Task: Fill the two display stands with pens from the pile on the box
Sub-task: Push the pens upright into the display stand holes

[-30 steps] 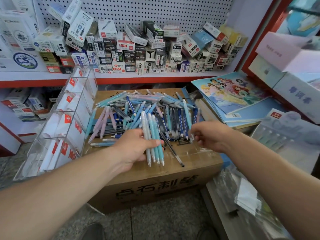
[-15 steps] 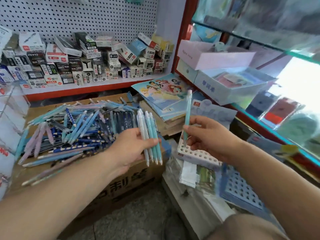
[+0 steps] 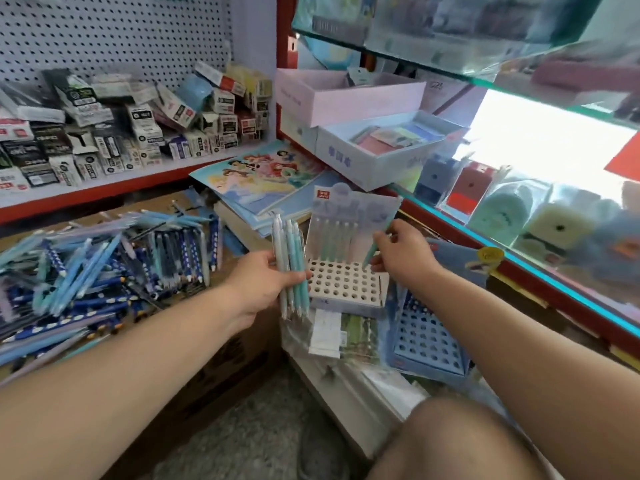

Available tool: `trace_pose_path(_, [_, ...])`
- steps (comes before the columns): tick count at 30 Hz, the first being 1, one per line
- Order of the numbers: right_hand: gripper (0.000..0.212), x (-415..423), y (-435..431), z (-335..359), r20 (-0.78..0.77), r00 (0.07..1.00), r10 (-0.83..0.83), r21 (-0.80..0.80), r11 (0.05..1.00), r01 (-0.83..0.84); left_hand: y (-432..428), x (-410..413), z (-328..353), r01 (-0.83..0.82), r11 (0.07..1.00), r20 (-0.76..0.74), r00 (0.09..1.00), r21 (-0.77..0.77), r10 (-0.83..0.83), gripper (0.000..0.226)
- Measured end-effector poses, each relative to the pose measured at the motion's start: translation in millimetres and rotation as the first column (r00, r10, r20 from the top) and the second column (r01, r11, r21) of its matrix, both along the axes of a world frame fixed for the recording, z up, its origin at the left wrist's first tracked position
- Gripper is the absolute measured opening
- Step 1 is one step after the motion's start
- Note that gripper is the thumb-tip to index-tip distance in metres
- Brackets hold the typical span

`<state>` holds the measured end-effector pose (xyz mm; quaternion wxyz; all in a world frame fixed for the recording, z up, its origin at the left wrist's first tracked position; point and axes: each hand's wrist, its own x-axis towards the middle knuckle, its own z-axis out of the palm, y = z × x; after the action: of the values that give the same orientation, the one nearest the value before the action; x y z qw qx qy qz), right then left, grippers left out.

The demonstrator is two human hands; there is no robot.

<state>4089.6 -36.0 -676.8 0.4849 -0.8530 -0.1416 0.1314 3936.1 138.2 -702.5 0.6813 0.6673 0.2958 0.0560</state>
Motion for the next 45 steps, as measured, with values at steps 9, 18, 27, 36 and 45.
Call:
trace_pose_path(9, [0.023, 35, 29, -42, 0.223, 0.972, -0.068, -0.093, 0.992, 0.091, 17, 25, -34, 0.08, 0.996, 0.001, 0.997, 0.048, -0.08, 0.034])
trace_pose_path(18, [0.017, 47, 38, -63, 0.286, 0.957, -0.041, -0.16, 0.983, 0.09, 13, 47, -53, 0.148, 0.988, 0.018, 0.989, 0.042, -0.148, 0.033])
trace_pose_path(27, [0.006, 58, 37, -76, 0.312, 0.95, 0.002, -0.335, 0.936, 0.108, 11, 51, -61, 0.148, 0.989, -0.005, 0.989, 0.031, -0.148, 0.033])
trace_pose_path(36, [0.015, 59, 39, -76, 0.307, 0.948, 0.087, -0.502, 0.861, 0.084, 6, 51, -62, 0.152, 0.988, 0.019, 0.988, 0.0, -0.152, 0.028])
trace_pose_path(45, [0.018, 2, 36, -18, -0.048, 0.949, 0.312, -0.081, 0.946, -0.315, 2, 55, -59, 0.231, 0.97, 0.07, 0.972, -0.075, -0.226, 0.034])
